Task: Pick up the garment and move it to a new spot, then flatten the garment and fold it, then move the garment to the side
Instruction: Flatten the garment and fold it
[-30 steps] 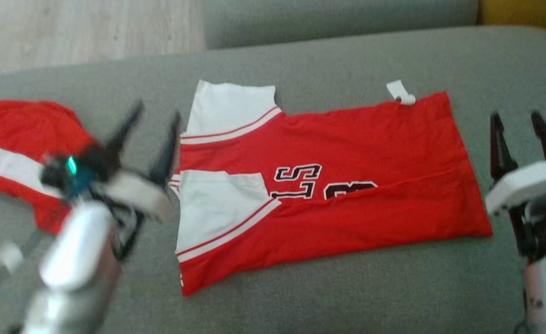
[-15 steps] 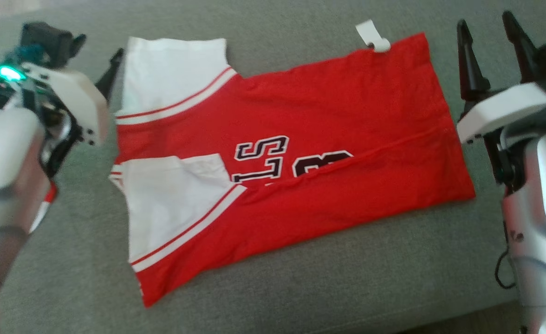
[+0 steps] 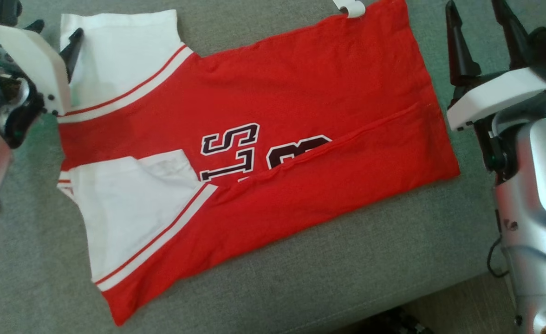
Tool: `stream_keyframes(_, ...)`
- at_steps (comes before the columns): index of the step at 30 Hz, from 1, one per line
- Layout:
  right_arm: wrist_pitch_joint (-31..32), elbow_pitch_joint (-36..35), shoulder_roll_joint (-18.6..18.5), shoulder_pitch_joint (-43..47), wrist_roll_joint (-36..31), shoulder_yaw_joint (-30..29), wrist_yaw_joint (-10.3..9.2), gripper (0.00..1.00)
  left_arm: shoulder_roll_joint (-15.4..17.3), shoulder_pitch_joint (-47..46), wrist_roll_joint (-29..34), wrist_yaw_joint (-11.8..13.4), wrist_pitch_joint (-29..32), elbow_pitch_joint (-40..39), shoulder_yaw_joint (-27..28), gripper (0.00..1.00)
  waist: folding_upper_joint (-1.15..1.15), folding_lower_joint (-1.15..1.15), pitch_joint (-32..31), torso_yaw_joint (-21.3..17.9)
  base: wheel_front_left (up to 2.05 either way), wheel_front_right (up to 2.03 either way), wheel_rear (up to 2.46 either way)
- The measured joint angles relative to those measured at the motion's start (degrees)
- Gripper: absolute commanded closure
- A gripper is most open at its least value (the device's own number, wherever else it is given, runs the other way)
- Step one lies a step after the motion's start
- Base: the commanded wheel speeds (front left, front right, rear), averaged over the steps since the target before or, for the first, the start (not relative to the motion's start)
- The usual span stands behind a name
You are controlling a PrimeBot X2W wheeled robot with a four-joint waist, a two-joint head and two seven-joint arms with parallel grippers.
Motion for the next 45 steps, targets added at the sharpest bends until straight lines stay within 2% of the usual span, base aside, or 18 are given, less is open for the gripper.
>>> stream_keyframes(3,-0.46,0.02,0.12,-0.66,0.40,0.80,0.00,0.00,0.52,-0.92,-0.11,0.00,1.14,1.26,-1.66,0.00,0.00,-0.01,0.79,-0.67,0.00,0.00,0.00)
stream_keyframes(13,-1.33,0.41,0.24,-1.86,0.51,0.63,0.00,0.00,2.20,-3.88,-7.04,0.02,4.95,-0.24,-5.41,0.00,0.00,-0.01,2.60,-1.90,0.00,0.00,0.00)
stream_keyframes(14,-1.33,0.60,0.24,-1.86,0.43,0.43,0.00,0.00,2.48,-4.03,-7.82,0.02,5.39,-0.97,-5.83,0.53,0.00,-0.01,2.70,-1.86,0.00,0.00,0.00)
stream_keyframes(15,-1.33,0.73,0.24,-1.86,0.35,0.27,0.00,0.00,2.81,-4.26,-8.55,0.02,5.53,-1.66,-6.56,1.00,0.00,-0.01,2.80,-1.79,0.00,0.00,0.00)
stream_keyframes(17,-1.32,0.93,0.23,-1.98,0.15,-0.09,0.00,0.00,2.97,-4.44,-10.33,0.01,5.55,-3.02,-7.22,1.00,0.00,-0.01,2.90,-1.51,0.00,0.00,0.00)
stream_keyframes(23,-1.07,2.70,-0.97,-3.52,-0.38,-1.09,0.00,0.00,1.42,-3.75,-12.63,0.01,-0.89,-3.98,-9.73,1.00,0.00,-0.01,0.99,0.63,0.00,0.00,0.00)
stream_keyframes(32,1.21,6.56,-5.75,-4.31,-0.60,-0.45,0.00,0.00,0.07,-3.66,-13.57,0.01,-10.11,-10.28,-13.38,1.00,0.00,-0.01,-2.68,5.42,0.00,0.00,0.00)
stream_keyframes(33,2.09,7.91,-7.56,-4.36,-0.59,0.51,0.00,0.00,0.26,-3.64,-13.52,0.01,-11.94,-12.36,-14.52,1.00,0.00,-0.02,-3.54,6.94,0.00,0.00,0.00)
stream_keyframes(37,3.41,10.29,-10.54,-4.65,-0.19,1.57,0.00,0.00,0.40,-3.60,-13.52,0.01,-13.61,-16.16,-16.23,1.00,0.00,-0.02,-4.49,9.36,0.00,0.00,0.00)
stream_keyframes(45,8.73,18.08,-17.06,-9.28,4.82,9.56,0.00,0.00,1.80,-3.39,-13.37,0.01,-14.86,-25.44,-21.25,1.00,0.00,-0.02,-5.07,15.05,0.00,0.00,0.00)
